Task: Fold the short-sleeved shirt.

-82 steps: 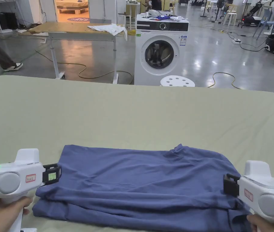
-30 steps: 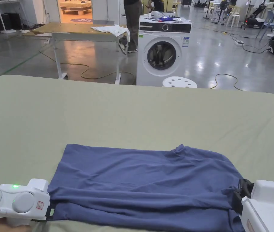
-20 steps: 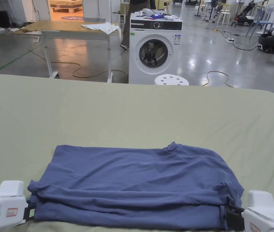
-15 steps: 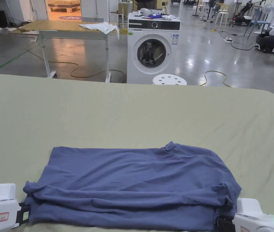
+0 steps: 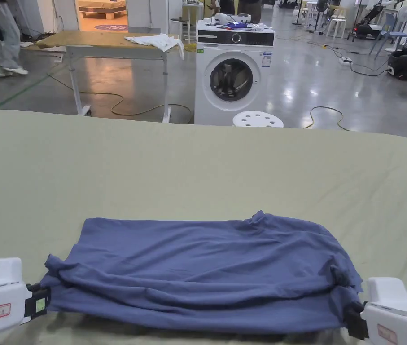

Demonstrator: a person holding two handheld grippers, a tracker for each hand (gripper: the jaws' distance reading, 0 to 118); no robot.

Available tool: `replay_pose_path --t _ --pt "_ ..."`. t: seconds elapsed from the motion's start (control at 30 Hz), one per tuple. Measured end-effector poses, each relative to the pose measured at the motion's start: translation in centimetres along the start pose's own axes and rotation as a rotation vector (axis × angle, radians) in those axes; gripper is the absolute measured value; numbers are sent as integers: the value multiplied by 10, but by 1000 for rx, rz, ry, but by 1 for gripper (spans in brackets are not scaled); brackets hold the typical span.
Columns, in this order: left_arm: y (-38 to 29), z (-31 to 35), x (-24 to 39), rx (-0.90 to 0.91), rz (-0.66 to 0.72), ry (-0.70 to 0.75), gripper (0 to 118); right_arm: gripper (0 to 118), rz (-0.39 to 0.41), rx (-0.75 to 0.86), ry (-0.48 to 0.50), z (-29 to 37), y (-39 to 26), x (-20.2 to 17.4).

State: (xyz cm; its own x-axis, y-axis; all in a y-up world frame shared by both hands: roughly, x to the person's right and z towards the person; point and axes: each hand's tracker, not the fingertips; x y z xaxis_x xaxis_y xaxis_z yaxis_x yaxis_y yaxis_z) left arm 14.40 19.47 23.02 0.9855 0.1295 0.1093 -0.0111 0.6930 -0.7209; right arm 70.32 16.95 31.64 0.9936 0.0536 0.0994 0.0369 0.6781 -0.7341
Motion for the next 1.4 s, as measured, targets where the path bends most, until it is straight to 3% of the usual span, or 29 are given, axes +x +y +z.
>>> replay_pose_path --t 0.33,0.83,1.0,1.03,1.1,1.17,1.2,1.3,1.4 --pt "-15 46 -19 0 44 -39 1 6 5 11 12 63 -2 12" --pt "-114 26 -22 -186 44 27 1 7 50 -183 -40 35 -98 -9" --pt "-107 24 -12 -193 21 50 3 30 91 -179 -91 35 -96 -15" --pt "-104 25 -11 -189 18 52 5 40 80 -172 -112 40 -92 -12" --pt "-98 29 -7 -169 3 55 21 59 41 -102 -140 51 -82 -11" --pt "-88 33 -1 -101 -25 60 45 64 29 -10 -144 66 -67 -13" --pt "-83 36 3 -63 -31 49 51 66 25 35 -152 71 -59 -16" --pt "-64 36 16 69 -46 31 52 70 13 223 -152 74 -38 -27" --pt "-45 35 35 207 -67 22 52 70 -71 341 -131 66 -18 -43"
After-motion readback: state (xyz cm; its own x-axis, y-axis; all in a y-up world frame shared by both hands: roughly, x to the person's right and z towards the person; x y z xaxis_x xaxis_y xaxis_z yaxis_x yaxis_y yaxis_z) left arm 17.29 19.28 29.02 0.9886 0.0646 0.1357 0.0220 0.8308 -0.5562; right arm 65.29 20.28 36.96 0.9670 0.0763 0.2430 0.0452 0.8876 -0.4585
